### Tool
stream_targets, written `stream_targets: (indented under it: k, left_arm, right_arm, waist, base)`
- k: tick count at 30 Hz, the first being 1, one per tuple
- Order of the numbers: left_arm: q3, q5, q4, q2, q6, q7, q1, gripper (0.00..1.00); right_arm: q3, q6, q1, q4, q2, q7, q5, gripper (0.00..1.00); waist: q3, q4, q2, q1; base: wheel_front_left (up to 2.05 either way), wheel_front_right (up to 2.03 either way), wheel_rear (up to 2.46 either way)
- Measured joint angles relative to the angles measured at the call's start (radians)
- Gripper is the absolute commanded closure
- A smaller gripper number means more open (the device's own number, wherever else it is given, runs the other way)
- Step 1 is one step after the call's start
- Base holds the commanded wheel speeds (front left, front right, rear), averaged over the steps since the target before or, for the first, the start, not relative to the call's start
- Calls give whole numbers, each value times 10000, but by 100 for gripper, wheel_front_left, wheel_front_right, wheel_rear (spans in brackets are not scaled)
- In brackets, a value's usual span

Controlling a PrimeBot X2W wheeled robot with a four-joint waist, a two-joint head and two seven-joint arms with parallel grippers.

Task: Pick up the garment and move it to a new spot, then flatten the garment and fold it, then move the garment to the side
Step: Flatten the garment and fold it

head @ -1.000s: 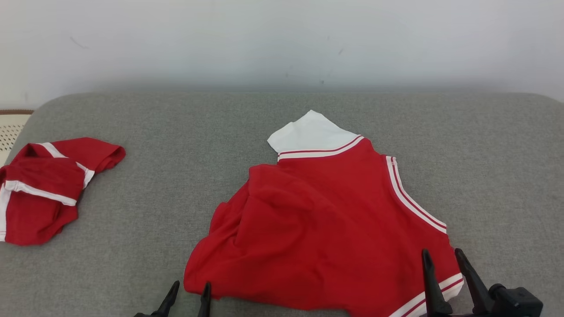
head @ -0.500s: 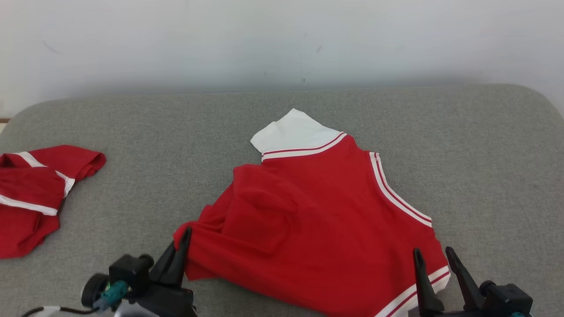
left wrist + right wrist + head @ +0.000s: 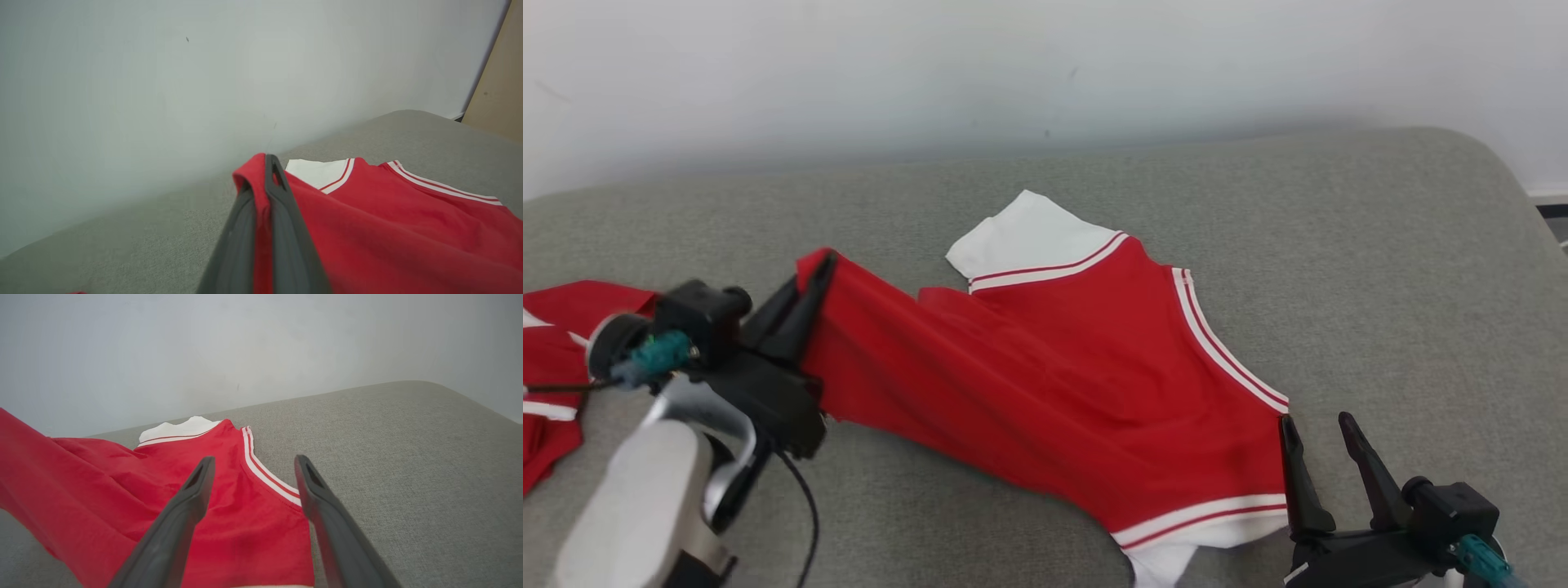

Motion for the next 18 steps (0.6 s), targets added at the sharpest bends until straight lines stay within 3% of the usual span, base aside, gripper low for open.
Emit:
stream_targets:
  k: [7, 12, 13, 14, 15, 18]
  left_arm:
    - [-784, -980, 1231, 686, -15, 165, -593, 100]
    - [-1319, -1540, 2125, 1104, -15, -282, -710, 100]
    - [-1352, -1626, 2242, 1114, -15, -414, -725, 83]
    - [-1398, -1710, 2378, 1124, -15, -537, -764, 34]
    - [-1488, -1747, 2499, 1141, -15, -623, -811, 0]
    - [-1649, -1900, 2800, 1158, -15, -903, -842, 0]
  right_arm:
    - [38, 0, -167, 495, 29, -176, 58, 0]
    - [50, 0, -253, 742, 69, -261, 59, 0]
    - [27, 0, -260, 765, 75, -263, 59, 0]
    - [15, 0, -267, 788, 82, -267, 61, 0]
    - [0, 0, -277, 815, 86, -272, 59, 0]
    - [-17, 0, -285, 892, 104, -276, 58, 0]
  waist:
    - [79, -374, 0, 0]
    - [142, -516, 0, 0]
    - [154, -516, 0, 0]
    - [162, -499, 0, 0]
    - [167, -475, 0, 0]
    - [161, -371, 0, 0]
  base:
    - [0, 0, 0]
    - [0, 0, 0]
    - [0, 0, 0]
    - [0, 0, 0]
    - [0, 0, 0]
    - [0, 0, 0]
